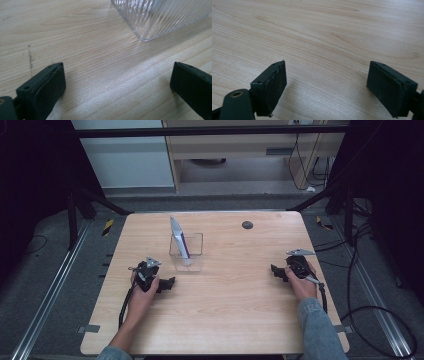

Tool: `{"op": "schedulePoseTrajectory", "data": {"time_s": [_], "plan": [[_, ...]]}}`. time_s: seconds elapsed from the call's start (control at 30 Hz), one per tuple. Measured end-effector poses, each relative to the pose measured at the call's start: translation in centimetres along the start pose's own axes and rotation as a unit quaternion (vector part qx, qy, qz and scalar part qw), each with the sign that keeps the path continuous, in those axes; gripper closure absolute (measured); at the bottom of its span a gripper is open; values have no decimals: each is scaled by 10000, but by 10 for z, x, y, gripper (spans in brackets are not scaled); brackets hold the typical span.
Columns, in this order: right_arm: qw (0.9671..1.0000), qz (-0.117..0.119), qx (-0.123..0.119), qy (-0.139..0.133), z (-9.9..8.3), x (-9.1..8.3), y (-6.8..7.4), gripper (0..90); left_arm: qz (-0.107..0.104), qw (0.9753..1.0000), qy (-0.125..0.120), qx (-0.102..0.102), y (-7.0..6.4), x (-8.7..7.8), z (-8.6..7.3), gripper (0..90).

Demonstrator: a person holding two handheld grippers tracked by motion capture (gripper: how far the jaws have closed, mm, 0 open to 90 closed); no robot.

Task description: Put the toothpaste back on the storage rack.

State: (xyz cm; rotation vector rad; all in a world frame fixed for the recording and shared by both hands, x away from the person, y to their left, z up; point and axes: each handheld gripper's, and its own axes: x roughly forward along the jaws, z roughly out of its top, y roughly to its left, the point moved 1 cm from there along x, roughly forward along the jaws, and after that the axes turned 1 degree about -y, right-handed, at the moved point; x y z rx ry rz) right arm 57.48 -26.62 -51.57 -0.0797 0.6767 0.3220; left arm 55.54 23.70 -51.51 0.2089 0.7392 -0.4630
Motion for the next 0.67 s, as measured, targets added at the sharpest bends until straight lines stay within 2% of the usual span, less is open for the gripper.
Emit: {"op": "schedulePoseTrajectory", "data": {"time_s": [0.17, 0.23, 0.27, 0.4, 0.47, 0.53, 0.57, 0.67], "plan": [[9999, -49, 0, 113, 1, 2, 1, 140, -1, 10000, 1, 0, 0, 0, 0, 0], [9997, -115, -147, 165, 2, 5, 4, 126, 0, 10000, 0, 1, 0, 0, 0, 0], [9997, -115, -147, 165, 2, 5, 4, 126, 0, 10000, 0, 1, 0, 0, 0, 0], [9996, -28, -230, 176, 3, 6, 10, 115, 1, 10000, 0, 1, 0, 0, 0, 0], [9994, 36, -254, 220, 3, 6, 14, 78, 0, 10000, 0, 4, 0, 0, 0, 0], [9995, -20, -192, 263, 2, 7, 17, 52, -1, 10000, 0, 8, 0, 0, 0, 0], [9994, -127, -116, 292, 3, 8, 18, 19, -1, 10000, 0, 8, 0, 0, 0, 0], [9992, -225, -21, 330, 2, 8, 18, 3, -2, 10000, 1, 8, 0, 0, 0, 0]]}}
